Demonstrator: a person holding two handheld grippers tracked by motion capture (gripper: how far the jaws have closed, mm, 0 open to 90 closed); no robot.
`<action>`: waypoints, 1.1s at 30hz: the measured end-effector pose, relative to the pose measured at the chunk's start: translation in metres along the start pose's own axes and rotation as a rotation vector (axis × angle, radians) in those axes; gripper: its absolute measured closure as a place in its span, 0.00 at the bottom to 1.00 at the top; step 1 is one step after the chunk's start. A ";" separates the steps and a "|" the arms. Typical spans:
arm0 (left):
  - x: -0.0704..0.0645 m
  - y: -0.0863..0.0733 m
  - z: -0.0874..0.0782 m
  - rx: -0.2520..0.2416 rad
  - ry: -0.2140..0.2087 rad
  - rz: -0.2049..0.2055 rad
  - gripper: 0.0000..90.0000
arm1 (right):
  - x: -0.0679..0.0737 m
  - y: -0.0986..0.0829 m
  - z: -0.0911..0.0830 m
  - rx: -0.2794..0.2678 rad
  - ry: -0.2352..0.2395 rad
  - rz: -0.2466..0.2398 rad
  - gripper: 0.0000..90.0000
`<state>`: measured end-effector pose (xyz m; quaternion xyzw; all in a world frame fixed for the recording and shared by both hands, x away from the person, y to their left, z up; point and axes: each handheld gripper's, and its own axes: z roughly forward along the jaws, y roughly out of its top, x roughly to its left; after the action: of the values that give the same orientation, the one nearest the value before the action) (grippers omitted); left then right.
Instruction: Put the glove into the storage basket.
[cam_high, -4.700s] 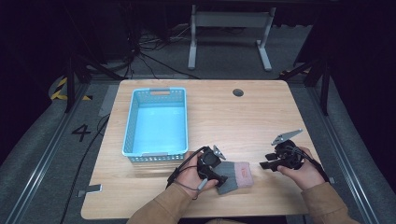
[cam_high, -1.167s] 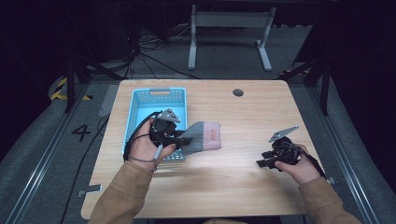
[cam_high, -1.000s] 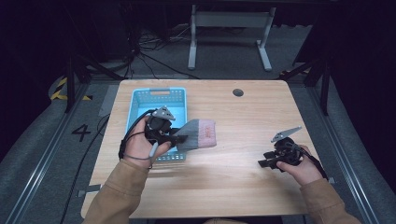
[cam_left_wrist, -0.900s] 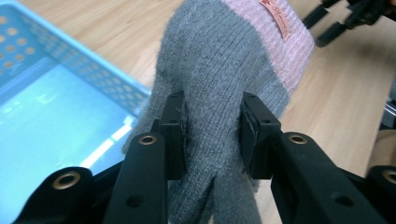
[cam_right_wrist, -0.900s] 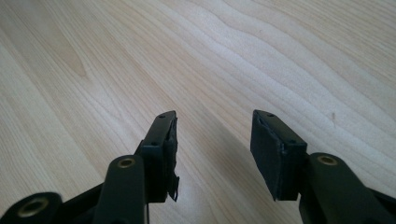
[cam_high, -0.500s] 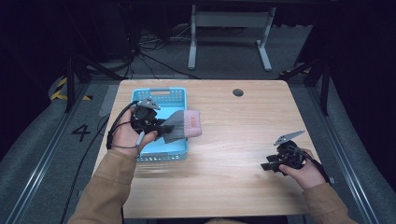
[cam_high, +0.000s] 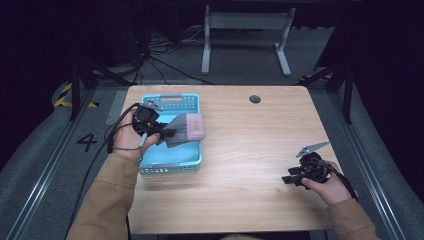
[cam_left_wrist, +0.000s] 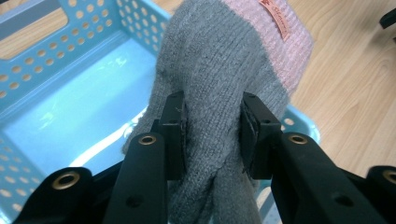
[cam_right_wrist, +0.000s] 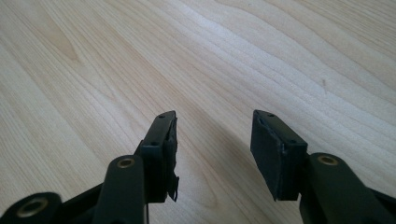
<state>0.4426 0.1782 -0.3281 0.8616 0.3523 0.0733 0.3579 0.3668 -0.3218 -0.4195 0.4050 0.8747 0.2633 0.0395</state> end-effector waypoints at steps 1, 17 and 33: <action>0.002 0.000 0.001 0.003 0.004 -0.003 0.73 | 0.000 0.000 0.000 0.000 0.001 -0.002 0.57; 0.031 -0.003 0.023 0.088 0.051 -0.023 0.73 | 0.001 -0.010 0.001 0.010 -0.004 0.011 0.57; 0.056 -0.009 0.070 0.246 0.067 -0.037 0.73 | 0.002 -0.016 0.002 0.022 -0.005 0.017 0.56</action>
<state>0.5056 0.1798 -0.3924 0.8894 0.3862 0.0516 0.2389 0.3549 -0.3282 -0.4294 0.4136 0.8738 0.2533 0.0349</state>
